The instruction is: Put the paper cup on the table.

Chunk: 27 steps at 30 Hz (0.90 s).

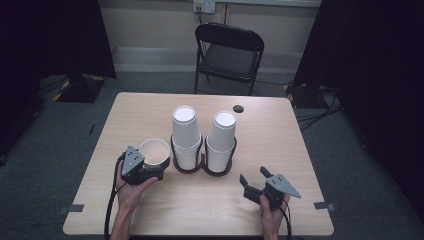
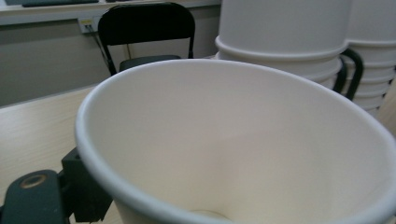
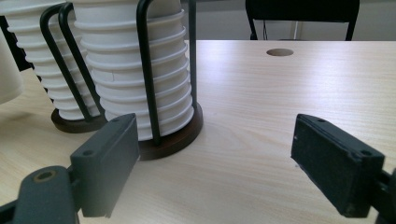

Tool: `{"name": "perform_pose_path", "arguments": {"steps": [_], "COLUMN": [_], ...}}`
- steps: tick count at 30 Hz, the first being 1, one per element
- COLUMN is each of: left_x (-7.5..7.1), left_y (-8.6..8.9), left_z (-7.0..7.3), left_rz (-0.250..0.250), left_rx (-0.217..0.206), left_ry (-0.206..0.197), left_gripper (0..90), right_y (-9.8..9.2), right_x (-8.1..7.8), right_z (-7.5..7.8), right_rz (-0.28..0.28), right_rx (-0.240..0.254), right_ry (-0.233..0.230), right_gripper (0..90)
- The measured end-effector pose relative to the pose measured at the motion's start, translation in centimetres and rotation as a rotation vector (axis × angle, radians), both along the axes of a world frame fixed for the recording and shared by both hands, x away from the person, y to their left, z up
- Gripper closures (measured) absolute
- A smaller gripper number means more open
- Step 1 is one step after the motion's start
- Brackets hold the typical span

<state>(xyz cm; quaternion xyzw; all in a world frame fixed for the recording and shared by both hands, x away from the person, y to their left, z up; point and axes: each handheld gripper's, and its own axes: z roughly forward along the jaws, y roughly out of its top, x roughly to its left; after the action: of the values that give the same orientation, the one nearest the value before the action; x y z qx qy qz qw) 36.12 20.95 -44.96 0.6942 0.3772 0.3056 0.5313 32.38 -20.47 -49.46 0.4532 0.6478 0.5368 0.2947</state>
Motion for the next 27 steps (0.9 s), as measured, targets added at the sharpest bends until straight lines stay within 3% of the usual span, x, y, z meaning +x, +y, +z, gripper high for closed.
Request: {"name": "perform_pose_path", "arguments": {"steps": [3, 8, 14, 22, 27], "left_x": [0.4, 1.2, 2.7, 4.8, 5.9], "left_y": [0.3, 0.9, 1.5, 1.3, 1.3], "left_z": [0.0, 0.2, 0.2, -0.5, -1.2], "left_rz": [0.011, 0.036, 0.06, 0.068, 0.084], "left_rx": [-0.004, -0.026, -0.058, -0.057, -0.048], "left_ry": [-0.004, -0.006, 0.018, 0.032, 0.071], "left_gripper": [10.3, 10.1, 9.9, 9.5, 8.9], "right_y": [0.0, -0.1, 0.1, 0.0, -0.1], "right_x": [-0.2, -0.1, -0.1, -0.1, -0.1], "right_z": [0.0, 0.0, 0.0, 0.0, 0.0], "right_rz": [-0.005, 0.009, 0.013, 0.014, 0.011], "right_rx": [0.0, 0.006, -0.004, 0.004, 0.007], "right_ry": [-0.017, -0.007, -0.012, -0.007, -0.009], "right_gripper": [14.7, 14.9, 15.2, 15.3, 15.5]}}
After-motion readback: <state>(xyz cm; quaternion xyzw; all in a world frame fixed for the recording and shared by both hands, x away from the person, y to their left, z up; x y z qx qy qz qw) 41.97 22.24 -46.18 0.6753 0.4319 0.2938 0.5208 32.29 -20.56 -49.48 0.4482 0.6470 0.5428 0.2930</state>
